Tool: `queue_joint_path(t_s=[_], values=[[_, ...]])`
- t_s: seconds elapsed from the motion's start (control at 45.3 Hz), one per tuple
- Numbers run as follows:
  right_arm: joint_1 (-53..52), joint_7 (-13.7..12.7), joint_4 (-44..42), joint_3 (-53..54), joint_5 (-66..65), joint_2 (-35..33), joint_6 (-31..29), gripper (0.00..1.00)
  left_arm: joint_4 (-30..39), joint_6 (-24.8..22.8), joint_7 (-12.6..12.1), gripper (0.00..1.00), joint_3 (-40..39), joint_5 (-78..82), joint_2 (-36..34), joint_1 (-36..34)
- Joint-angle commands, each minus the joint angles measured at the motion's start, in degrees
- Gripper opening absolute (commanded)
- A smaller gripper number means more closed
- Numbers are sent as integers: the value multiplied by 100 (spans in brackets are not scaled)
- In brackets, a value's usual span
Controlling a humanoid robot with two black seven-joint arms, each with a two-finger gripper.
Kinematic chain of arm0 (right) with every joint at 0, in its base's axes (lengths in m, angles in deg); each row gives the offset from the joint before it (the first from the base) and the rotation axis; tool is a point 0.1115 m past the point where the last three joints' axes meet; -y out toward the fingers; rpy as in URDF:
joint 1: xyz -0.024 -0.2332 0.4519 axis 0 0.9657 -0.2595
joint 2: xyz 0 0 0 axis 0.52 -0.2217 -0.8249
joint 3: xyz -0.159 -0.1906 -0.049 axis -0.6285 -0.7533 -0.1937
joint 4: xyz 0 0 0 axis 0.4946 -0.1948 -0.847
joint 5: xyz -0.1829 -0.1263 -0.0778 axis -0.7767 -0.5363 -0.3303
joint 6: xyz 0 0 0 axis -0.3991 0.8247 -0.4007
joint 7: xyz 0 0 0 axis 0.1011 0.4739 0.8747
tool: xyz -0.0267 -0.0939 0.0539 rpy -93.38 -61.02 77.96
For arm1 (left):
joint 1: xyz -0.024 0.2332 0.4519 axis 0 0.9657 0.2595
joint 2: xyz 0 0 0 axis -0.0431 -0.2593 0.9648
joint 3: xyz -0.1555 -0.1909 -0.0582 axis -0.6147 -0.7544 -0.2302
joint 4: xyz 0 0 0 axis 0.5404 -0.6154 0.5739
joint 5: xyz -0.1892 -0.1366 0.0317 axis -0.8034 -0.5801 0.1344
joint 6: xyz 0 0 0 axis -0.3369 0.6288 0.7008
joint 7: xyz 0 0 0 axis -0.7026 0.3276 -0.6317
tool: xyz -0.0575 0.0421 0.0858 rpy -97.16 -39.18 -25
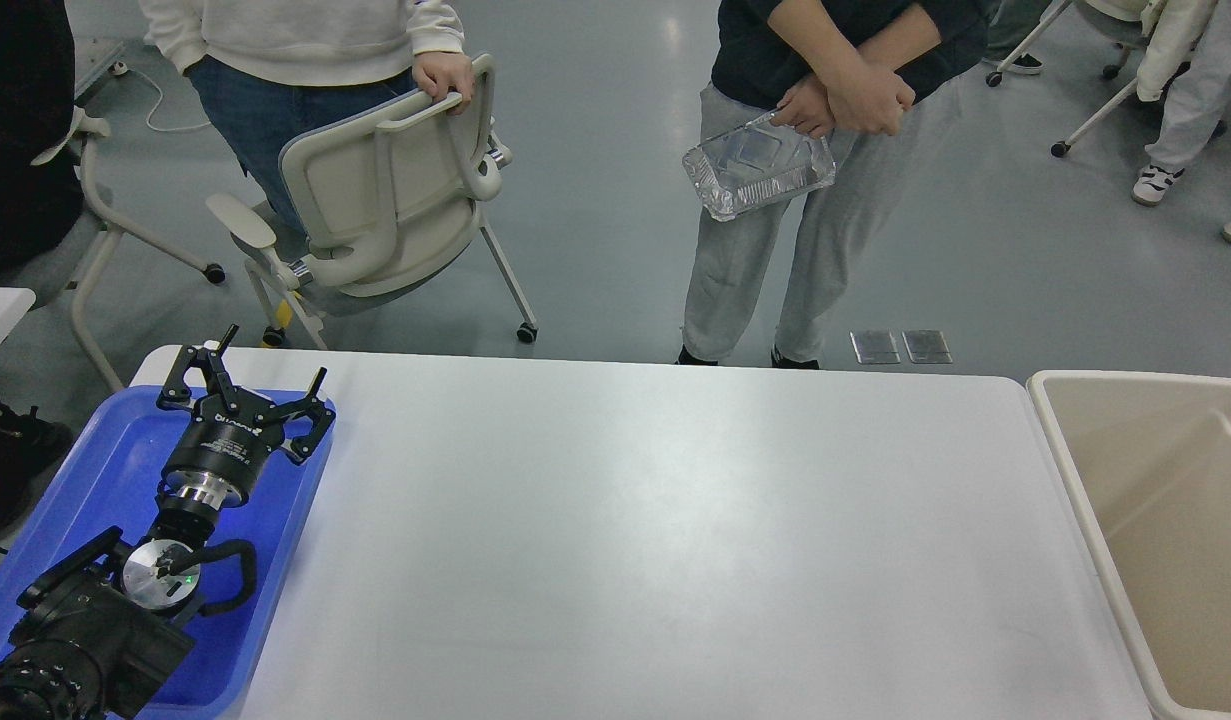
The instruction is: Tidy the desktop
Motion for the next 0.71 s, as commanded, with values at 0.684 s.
queue_joint_path(t_s=[0.684], values=[[1002, 1443, 5736, 6335, -4703, 1809, 1400, 100, 0, 0, 0, 100, 0, -1, 8, -1]])
